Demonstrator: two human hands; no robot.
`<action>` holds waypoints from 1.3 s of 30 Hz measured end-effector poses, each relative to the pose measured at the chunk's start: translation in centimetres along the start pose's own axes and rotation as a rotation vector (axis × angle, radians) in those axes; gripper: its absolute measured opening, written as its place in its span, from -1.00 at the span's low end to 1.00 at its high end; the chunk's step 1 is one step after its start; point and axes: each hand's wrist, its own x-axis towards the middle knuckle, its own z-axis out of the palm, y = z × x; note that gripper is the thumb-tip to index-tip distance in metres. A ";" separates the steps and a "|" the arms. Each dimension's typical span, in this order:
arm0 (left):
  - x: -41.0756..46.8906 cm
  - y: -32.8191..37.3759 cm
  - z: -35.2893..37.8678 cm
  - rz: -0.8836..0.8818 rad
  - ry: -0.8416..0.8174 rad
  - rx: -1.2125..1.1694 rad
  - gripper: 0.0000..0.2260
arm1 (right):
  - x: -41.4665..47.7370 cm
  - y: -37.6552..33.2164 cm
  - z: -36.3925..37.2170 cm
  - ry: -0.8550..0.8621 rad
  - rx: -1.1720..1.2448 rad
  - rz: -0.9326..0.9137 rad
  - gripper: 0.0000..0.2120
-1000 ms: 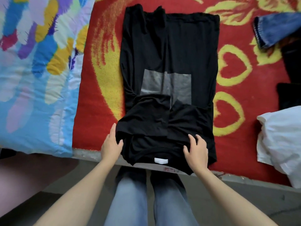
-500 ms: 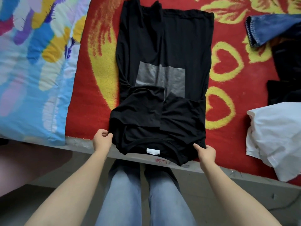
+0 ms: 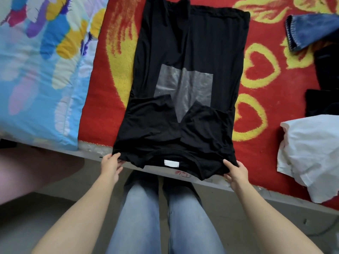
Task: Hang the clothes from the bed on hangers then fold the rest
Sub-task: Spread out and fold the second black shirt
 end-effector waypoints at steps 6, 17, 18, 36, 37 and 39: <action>-0.6 -0.7 1.3 -0.210 -0.066 0.075 -0.68 | 0.1 0.6 0.5 -0.010 -0.045 0.054 -0.70; -1.9 1.1 0.7 -0.165 -0.022 -0.173 -0.86 | -0.3 -0.9 0.2 0.094 -0.001 -0.025 -0.86; -2.1 1.6 0.9 -0.167 -0.014 -0.198 -0.86 | -0.3 -1.4 0.3 0.110 0.019 -0.034 -0.85; -6.7 20.5 13.4 0.261 -0.020 -0.492 -0.97 | -0.2 -20.6 5.6 0.080 0.164 -0.346 -0.55; -6.6 21.1 14.1 0.321 -0.073 -0.433 -0.85 | -0.1 -21.2 6.1 0.061 0.110 -0.372 -0.51; -5.9 20.9 14.8 0.477 -0.157 -0.140 -0.46 | 0.0 -21.1 6.9 0.065 -0.084 -0.450 -0.50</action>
